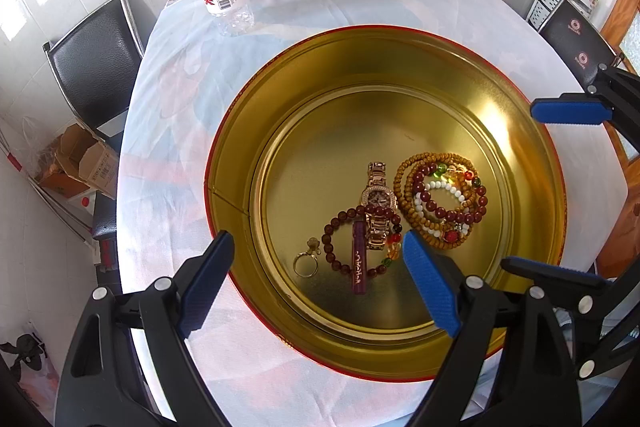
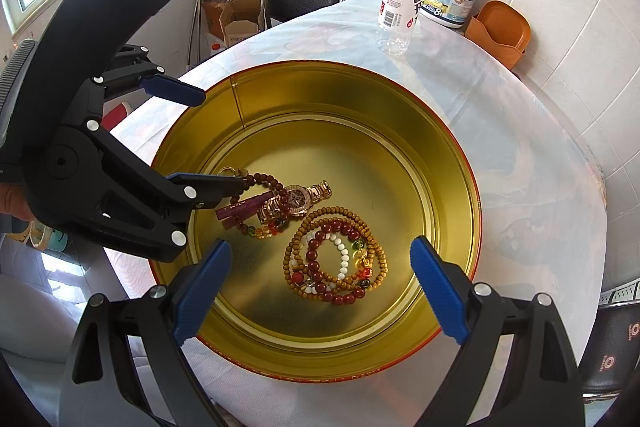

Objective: Organize jewelry

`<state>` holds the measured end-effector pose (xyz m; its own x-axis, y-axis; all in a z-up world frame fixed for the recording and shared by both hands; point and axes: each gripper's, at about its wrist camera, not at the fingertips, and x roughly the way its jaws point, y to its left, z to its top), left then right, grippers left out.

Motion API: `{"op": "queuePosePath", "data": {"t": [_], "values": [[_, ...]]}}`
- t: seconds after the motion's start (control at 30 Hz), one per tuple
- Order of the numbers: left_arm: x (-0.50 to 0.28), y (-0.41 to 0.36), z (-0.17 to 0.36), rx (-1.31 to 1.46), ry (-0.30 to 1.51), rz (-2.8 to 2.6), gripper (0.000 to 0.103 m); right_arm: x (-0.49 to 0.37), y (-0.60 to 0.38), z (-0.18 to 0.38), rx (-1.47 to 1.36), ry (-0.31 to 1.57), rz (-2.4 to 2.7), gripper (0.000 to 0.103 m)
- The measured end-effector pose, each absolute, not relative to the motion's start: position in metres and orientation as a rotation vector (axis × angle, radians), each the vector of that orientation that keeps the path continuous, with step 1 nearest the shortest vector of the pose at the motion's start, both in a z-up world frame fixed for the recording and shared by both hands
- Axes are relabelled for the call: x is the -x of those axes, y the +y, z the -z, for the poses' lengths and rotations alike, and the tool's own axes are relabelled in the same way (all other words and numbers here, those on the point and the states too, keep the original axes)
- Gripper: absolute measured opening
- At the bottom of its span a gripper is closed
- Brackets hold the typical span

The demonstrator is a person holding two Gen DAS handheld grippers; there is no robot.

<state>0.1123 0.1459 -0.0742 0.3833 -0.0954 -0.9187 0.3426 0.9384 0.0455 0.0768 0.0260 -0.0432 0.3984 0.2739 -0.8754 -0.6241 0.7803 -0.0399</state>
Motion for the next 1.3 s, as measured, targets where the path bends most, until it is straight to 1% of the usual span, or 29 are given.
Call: {"op": "queuePosePath", "data": {"t": [0.83,1.03,1.2,1.3], "values": [[-0.109,0.148,0.072,-0.238,1.135,0.285,0.084,-0.075,0.026,0.043,0.396,1.011,-0.590,0.092],[-0.102,0.151,0.060,-0.157,1.084,0.365,0.084,-0.071,0.024,0.040,0.396,0.994,-0.594,0.092],[-0.096,0.150,0.045,-0.113,1.003,0.403,0.084,-0.068,0.016,0.035,0.374,0.974,-0.599,0.092],[-0.098,0.150,0.045,-0.064,0.997,0.386,0.084,-0.067,0.012,0.035,0.363,0.974,-0.598,0.092]]}}
